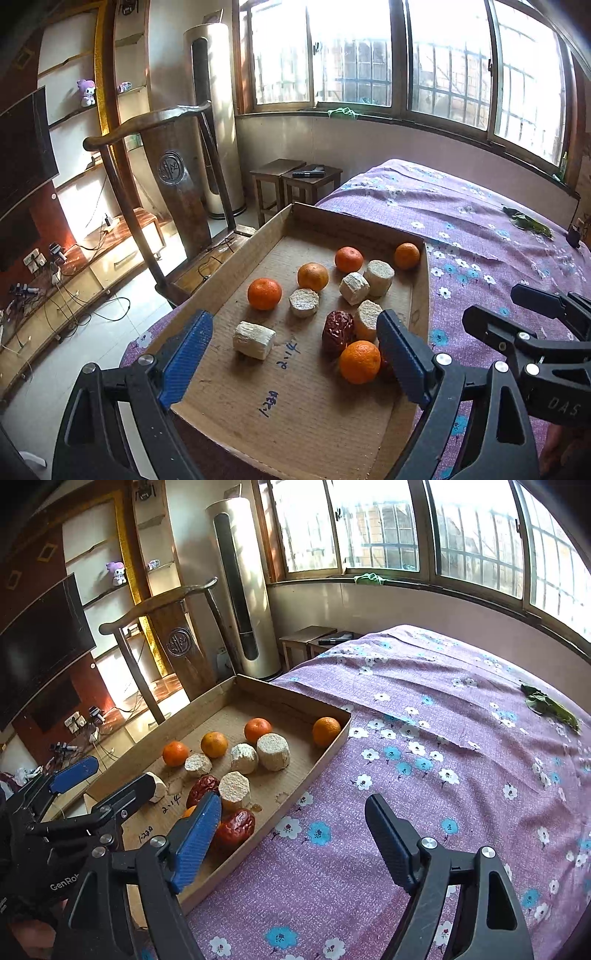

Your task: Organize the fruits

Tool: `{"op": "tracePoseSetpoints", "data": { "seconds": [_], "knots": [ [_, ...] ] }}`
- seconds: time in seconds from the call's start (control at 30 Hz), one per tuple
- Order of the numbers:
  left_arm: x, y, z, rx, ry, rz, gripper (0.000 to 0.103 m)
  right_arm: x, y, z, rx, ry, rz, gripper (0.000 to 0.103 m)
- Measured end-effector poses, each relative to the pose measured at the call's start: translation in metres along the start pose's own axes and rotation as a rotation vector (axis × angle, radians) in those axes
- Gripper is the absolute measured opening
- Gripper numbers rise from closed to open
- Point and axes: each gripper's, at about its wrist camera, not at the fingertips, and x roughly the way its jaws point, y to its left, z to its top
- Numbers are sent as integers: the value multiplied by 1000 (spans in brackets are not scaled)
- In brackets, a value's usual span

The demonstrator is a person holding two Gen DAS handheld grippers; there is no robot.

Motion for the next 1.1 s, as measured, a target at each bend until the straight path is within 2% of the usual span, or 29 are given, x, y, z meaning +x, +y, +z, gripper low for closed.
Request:
{"op": "tracePoseSetpoints", "data": {
  "seconds": [0.2, 0.4, 1.1],
  "knots": [
    [-5, 0, 0, -13, -2, -6, 94, -11, -4, -8, 31, -39, 11, 92],
    [-5, -1, -4, -17, 6, -4, 94, -6, -2, -17, 13, -6, -10, 92],
    [0, 8, 0, -25, 1, 32, 94, 7, 7, -17, -32, 22, -24, 92]
  ]
}}
